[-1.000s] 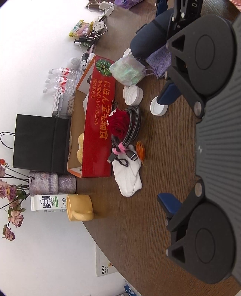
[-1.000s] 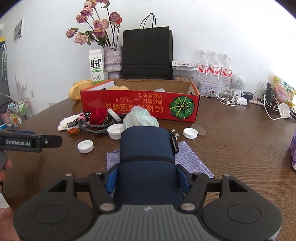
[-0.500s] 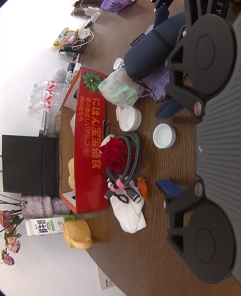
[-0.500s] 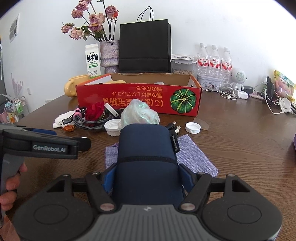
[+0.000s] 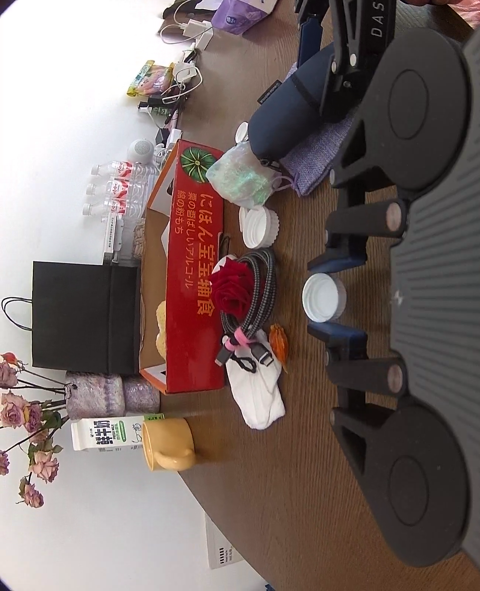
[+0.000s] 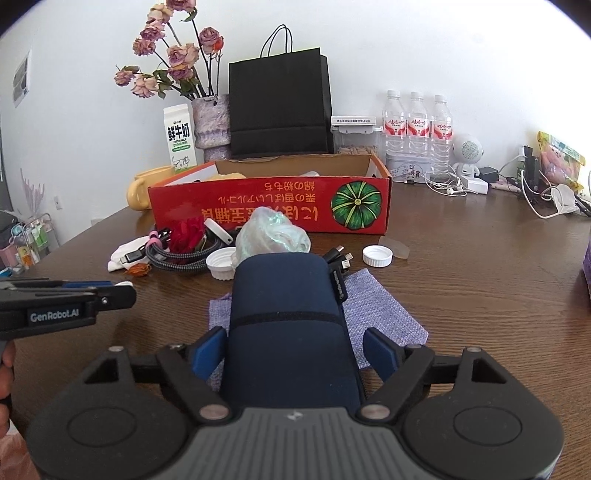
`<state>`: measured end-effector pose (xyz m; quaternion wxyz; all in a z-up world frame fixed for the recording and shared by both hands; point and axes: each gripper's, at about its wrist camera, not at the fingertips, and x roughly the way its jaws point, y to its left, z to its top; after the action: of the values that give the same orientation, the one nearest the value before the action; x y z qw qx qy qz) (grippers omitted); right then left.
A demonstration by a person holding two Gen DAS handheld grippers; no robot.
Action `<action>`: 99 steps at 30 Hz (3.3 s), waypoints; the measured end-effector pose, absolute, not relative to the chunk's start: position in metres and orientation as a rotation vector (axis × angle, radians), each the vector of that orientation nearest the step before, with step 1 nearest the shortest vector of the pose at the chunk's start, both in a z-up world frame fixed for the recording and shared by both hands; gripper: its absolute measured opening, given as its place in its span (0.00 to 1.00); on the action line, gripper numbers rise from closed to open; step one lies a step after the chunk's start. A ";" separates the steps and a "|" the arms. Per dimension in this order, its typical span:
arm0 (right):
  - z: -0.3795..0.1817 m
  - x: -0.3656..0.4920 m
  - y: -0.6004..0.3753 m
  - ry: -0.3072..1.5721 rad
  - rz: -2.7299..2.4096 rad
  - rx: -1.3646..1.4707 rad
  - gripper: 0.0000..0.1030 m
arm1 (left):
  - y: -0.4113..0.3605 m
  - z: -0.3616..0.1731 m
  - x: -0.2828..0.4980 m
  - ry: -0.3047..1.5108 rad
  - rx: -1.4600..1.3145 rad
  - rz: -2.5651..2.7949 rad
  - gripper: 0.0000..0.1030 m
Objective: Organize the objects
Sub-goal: 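Lift the navy case with right tool while left tool grasps the small white cap, then carry the small cap into the red box with left tool while right tool drops the navy case in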
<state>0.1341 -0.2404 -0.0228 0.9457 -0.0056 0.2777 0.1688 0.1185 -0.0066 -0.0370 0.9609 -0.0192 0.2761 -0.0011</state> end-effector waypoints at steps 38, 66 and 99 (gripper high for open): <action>0.050 0.178 -0.218 0.256 0.358 0.015 0.59 | 0.001 0.029 0.168 0.373 -0.102 -0.002 0.28; 0.041 0.371 -0.197 0.310 0.257 0.033 0.59 | -0.013 0.032 0.342 0.367 -0.167 0.075 0.28; 0.028 0.363 -0.203 0.334 0.227 -0.003 0.98 | -0.005 0.013 0.313 0.232 -0.120 0.119 1.00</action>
<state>0.3631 -0.2032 0.0283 0.9797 -0.0015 0.1658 0.1126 0.3132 -0.0055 0.0130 0.9897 -0.0597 0.1154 0.0594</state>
